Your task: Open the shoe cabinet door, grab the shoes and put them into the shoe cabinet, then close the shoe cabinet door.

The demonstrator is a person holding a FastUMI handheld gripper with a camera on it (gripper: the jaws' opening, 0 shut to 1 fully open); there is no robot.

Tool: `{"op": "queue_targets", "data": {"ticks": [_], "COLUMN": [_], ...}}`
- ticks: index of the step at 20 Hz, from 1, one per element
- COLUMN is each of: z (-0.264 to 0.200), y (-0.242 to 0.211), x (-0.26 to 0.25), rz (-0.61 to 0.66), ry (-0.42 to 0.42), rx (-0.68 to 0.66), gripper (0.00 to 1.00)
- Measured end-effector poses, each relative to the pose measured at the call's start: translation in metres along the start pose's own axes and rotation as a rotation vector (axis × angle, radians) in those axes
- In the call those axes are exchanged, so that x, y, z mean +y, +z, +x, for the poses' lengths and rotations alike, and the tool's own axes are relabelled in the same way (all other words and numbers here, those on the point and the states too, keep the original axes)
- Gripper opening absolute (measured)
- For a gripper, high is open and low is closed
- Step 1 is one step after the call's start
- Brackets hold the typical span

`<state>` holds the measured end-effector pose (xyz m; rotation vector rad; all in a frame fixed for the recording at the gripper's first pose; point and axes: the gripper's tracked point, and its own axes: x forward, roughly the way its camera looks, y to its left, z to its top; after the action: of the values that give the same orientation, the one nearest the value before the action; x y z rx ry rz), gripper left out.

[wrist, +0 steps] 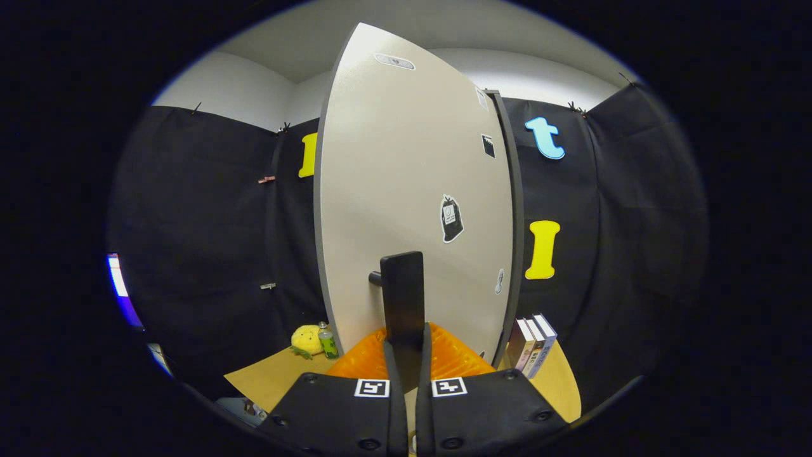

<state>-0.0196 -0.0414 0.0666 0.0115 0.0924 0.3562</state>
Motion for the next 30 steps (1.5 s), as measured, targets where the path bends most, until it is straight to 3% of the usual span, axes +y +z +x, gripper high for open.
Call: {"op": "queue_targets", "data": {"ticks": [12, 16, 18, 21, 22, 23, 24, 26, 30], "z": [-0.038, -0.035, -0.039, -0.053, -0.058, -0.062, -0.07, -0.084, -0.114], "y": [0.01, 0.009, 0.004, -0.005, -0.007, -0.012, -0.016, -0.025, -0.05], "x": [-0.124, -0.123, -0.126, -0.139, -0.138, -0.137, -0.136, -0.141, -0.132], "rz": [0.025, 0.066, 0.028, 0.011, 0.036, 0.069, 0.093, 0.104, 0.149], "ry": [-0.198, -0.115, -0.124, -0.187, -0.19, -0.186, -0.188, -0.209, -0.221], "rx": [-0.06, -0.071, -0.072, -0.053, -0.044, -0.033, -0.026, -0.017, 0.027], "gripper": [0.08, 0.07, 0.13, 0.13, 0.17, 0.31, 0.38, 0.43, 0.89]}}
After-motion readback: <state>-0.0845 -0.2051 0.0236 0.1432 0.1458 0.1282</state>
